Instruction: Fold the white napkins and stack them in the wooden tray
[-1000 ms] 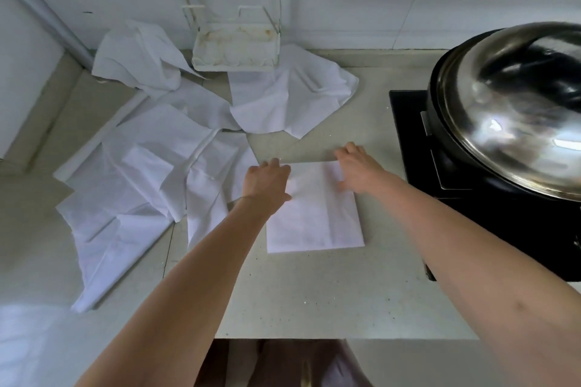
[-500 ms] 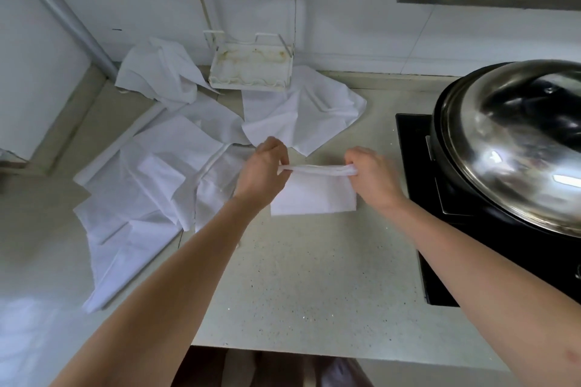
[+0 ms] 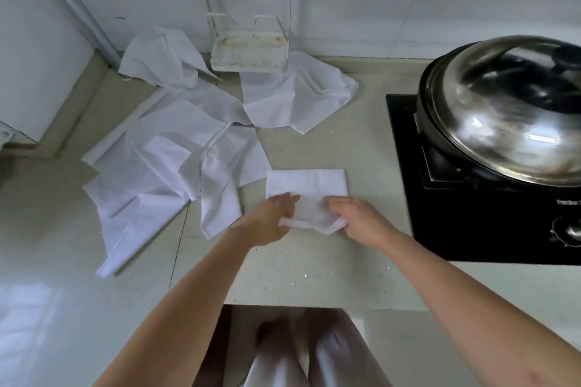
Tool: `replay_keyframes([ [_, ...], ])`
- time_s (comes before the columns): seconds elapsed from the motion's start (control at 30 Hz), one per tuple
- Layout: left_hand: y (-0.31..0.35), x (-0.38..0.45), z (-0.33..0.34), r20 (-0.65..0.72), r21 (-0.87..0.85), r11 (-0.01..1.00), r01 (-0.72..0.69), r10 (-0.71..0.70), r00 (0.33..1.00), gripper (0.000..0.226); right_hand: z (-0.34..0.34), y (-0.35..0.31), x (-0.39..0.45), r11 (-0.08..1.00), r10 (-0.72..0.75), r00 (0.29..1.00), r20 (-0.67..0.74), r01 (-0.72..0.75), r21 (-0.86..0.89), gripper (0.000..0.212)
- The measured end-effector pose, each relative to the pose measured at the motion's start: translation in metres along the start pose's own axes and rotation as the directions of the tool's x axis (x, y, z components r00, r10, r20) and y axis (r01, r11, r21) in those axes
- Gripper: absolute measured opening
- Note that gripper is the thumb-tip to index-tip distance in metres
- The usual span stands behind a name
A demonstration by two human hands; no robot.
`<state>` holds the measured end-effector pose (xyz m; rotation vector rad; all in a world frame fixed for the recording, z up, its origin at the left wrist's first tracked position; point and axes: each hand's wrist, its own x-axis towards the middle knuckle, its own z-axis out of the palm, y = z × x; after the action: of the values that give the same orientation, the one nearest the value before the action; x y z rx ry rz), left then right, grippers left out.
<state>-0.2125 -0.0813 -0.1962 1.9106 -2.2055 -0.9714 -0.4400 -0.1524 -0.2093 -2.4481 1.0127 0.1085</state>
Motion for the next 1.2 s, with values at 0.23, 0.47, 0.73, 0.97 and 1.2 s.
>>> replay_keyframes([
  [0.23, -0.014, -0.003, -0.008, -0.003, -0.31, 0.924, 0.225, -0.238, 0.971, 0.015, -0.024, -0.004, -0.007, 0.785, 0.286, 0.938, 0.197, -0.348, 0.513, 0.017],
  [0.47, -0.008, 0.004, -0.001, -0.126, -0.175, 0.926, 0.334, -0.357, 0.926, 0.044, 0.0, -0.007, -0.002, 0.622, 0.543, 0.838, 0.06, -0.449, 0.642, 0.014],
  [0.73, -0.012, 0.006, 0.004, -0.251, -0.045, 0.877, 0.478, -0.473, 0.845, 0.037, 0.013, -0.027, -0.001, 0.597, 0.727, 0.666, -0.163, -0.498, 0.628, 0.016],
  [0.97, -0.003, 0.013, 0.004, -0.317, 0.188, 0.886, 0.423, -0.353, 0.88, 0.031, 0.018, -0.036, 0.0, 0.614, 0.755, 0.606, -0.251, -0.517, 0.596, 0.013],
  [1.2, -0.004, 0.019, 0.006, -0.34, 0.159, 0.875, 0.457, -0.386, 0.857, 0.04, 0.021, -0.035, 0.007, 0.61, 0.771, 0.579, -0.265, -0.554, 0.567, 0.011],
])
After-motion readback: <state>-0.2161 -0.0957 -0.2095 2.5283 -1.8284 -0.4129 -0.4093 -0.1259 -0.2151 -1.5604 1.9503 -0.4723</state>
